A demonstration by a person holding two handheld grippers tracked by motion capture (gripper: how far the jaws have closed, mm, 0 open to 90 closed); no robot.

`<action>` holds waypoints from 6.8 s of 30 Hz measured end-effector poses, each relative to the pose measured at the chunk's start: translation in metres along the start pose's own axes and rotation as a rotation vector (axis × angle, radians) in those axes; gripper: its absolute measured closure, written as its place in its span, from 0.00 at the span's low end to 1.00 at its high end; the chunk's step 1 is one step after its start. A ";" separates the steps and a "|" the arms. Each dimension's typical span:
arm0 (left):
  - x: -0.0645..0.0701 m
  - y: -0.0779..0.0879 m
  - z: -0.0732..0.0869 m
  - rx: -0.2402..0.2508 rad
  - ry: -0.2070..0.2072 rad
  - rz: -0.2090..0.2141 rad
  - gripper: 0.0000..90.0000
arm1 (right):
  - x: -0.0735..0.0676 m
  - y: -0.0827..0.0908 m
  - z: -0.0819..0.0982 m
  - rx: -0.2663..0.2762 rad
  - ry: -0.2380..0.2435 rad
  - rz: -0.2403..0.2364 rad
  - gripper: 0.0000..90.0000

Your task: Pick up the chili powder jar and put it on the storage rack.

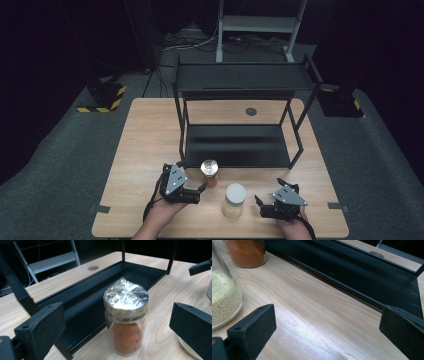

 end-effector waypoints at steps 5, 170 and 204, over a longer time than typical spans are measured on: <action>0.000 -0.010 -0.002 0.009 0.000 0.009 0.01 | 0.000 0.000 0.000 0.001 -0.003 0.000 0.00; -0.092 -0.023 -0.228 0.357 0.081 -0.158 0.39 | 0.010 0.002 0.004 0.022 -0.077 -0.017 0.00; -0.100 -0.060 -0.230 0.318 0.108 -0.178 0.39 | 0.013 0.003 0.006 0.032 -0.095 -0.026 0.00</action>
Point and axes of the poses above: each handheld gripper's, and its own axes: y roughly backward along the jaws, z roughly out of its underside, x roughly to its right, the point moved 1 cm from there along -y, roughly forward along the jaws, and after that the axes turned 4 degrees about -y, right-handed, at the moved point
